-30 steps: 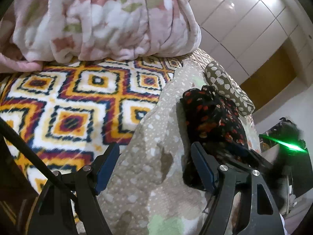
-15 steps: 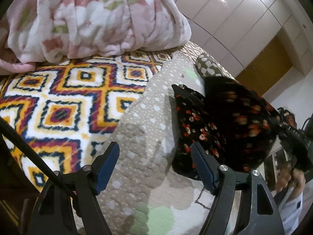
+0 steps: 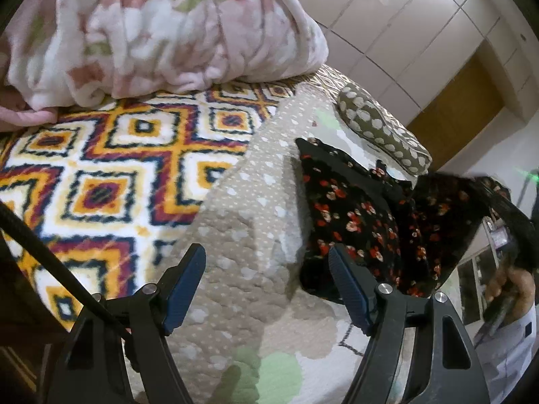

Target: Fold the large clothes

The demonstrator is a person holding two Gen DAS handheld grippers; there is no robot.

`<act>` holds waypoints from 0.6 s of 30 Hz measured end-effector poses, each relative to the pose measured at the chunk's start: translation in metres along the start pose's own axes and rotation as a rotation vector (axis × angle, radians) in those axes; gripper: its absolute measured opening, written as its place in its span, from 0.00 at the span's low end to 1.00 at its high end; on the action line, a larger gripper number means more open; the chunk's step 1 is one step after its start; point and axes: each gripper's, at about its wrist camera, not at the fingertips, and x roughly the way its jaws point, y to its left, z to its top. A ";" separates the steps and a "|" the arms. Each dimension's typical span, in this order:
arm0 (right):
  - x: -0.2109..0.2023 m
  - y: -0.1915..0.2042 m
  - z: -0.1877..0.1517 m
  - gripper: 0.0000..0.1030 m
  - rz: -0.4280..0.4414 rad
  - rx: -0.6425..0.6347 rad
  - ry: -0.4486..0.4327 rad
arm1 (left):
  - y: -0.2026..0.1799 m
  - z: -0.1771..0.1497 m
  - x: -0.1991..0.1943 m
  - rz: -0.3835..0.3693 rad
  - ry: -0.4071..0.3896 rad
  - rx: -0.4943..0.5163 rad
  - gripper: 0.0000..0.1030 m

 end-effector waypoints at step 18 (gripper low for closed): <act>0.027 0.214 -0.130 0.15 0.293 -0.568 0.105 | 0.053 0.015 -0.005 0.037 -0.026 -0.122 0.72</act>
